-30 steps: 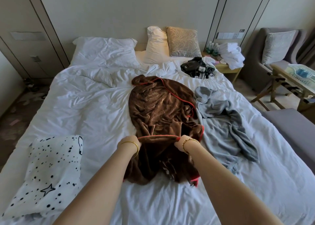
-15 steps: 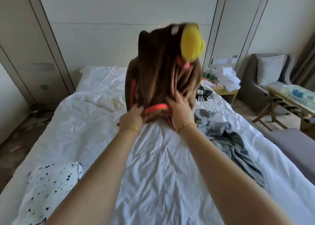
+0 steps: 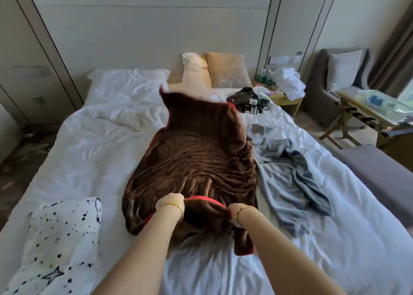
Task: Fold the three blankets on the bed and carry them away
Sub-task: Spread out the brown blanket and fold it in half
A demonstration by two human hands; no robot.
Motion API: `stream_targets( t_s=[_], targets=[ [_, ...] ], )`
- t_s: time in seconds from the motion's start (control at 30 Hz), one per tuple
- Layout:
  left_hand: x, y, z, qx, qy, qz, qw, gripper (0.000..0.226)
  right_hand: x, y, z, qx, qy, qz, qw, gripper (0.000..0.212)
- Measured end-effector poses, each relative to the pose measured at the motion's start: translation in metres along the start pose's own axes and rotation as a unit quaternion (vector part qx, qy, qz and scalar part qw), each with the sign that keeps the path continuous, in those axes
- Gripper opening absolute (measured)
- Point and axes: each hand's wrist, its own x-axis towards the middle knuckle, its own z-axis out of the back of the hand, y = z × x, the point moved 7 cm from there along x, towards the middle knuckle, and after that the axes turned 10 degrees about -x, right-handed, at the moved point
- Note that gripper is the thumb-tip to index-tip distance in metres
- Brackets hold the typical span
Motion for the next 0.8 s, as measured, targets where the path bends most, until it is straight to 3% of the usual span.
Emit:
stream_targets(
  t_s=[0.1,0.23,0.3,0.43,0.57,0.73,0.8],
  targets=[
    [-0.004,0.005,-0.001,-0.067,0.021,-0.008,0.998,0.034,-0.003,-0.006,-0.004,0.033,-0.015,-0.036,0.999,0.041],
    [-0.014,0.011,-0.004,-0.152,0.126,0.01,0.98,0.077,-0.013,-0.016,0.005,0.037,-0.052,-0.087,0.994,0.045],
    [-0.026,0.015,-0.007,-0.121,0.151,0.037,0.98,0.064,-0.021,-0.017,0.015,0.021,-0.095,-0.096,0.991,0.037],
    [-0.028,0.022,0.0,-0.12,-0.025,0.026,0.992,0.043,-0.036,-0.018,0.038,0.023,-0.176,-0.088,0.98,0.03],
    [-0.027,0.025,0.029,-0.132,-0.166,-0.029,0.977,0.033,-0.042,-0.025,0.055,0.185,-0.238,-0.079,0.95,0.043],
    [-0.033,0.016,0.056,-0.265,-0.235,-0.135,0.925,0.032,-0.046,-0.013,0.075,0.29,-0.324,-0.004,0.901,0.045],
    [-0.038,0.006,0.07,-0.304,-0.243,-0.188,0.902,0.039,-0.048,0.001,0.086,0.364,-0.319,0.066,0.873,0.05]
  ],
)
